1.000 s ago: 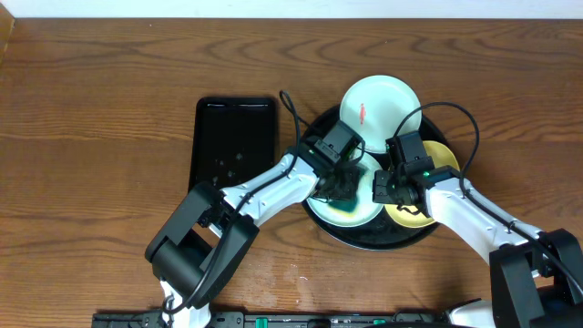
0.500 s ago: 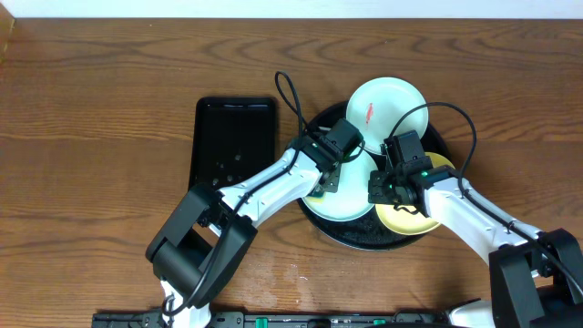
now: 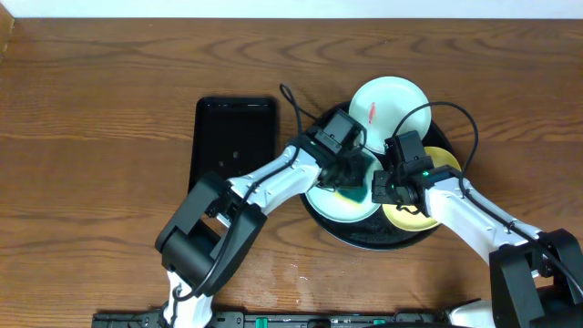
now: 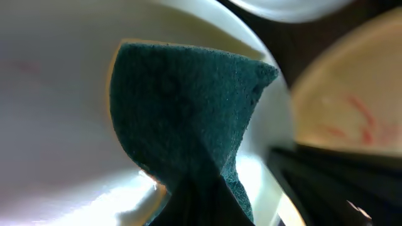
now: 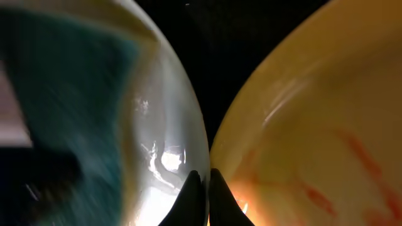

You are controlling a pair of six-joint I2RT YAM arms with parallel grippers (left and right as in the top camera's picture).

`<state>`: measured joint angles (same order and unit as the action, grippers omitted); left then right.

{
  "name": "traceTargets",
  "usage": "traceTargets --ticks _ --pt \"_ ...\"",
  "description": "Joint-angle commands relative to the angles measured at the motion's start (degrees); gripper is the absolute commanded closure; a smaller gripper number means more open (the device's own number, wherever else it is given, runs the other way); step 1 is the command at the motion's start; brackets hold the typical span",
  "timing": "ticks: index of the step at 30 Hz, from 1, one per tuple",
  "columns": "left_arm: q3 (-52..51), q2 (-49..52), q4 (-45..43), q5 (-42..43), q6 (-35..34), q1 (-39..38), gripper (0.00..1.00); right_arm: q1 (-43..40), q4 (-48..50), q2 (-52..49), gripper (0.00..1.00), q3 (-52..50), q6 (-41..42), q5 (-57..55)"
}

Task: Clean dirty plates on tray and stack at the side
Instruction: 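Scrub the held pale green plate with the sponge in left gripper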

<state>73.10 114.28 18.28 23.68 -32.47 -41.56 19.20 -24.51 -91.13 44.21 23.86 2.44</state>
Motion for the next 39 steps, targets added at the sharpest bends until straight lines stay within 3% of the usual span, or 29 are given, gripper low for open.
traceTargets --ticks 1,5,15,20,25,36,39 --pt "-0.76 1.36 1.53 5.62 -0.72 -1.86 0.93 0.39 -0.55 -1.01 0.99 -0.04 -1.64 1.05" --pt "-0.76 1.36 6.14 -5.09 -0.59 -0.48 0.93 0.39 -0.59 -1.01 0.99 -0.04 -1.64 1.05" --pt "0.92 1.33 21.38 -45.44 -0.59 2.6 0.93 0.39 -0.57 -1.01 0.99 -0.04 -1.66 1.03" --pt "3.08 1.33 24.61 -54.23 0.04 2.14 0.93 0.39 -0.59 -1.01 0.99 -0.04 -1.66 1.03" --pt "6.84 1.07 27.85 -54.16 1.33 1.01 0.92 0.39 -0.85 -1.01 0.99 -0.04 -1.64 1.03" --pt "9.49 -8.79 29.27 -32.37 1.99 3.69 0.92 0.35 -1.64 -1.01 0.99 -0.04 -1.86 1.01" --pt "9.49 -12.13 31.26 -30.69 1.99 7.08 0.93 0.35 -1.66 -1.01 0.99 -0.04 -2.45 1.03"
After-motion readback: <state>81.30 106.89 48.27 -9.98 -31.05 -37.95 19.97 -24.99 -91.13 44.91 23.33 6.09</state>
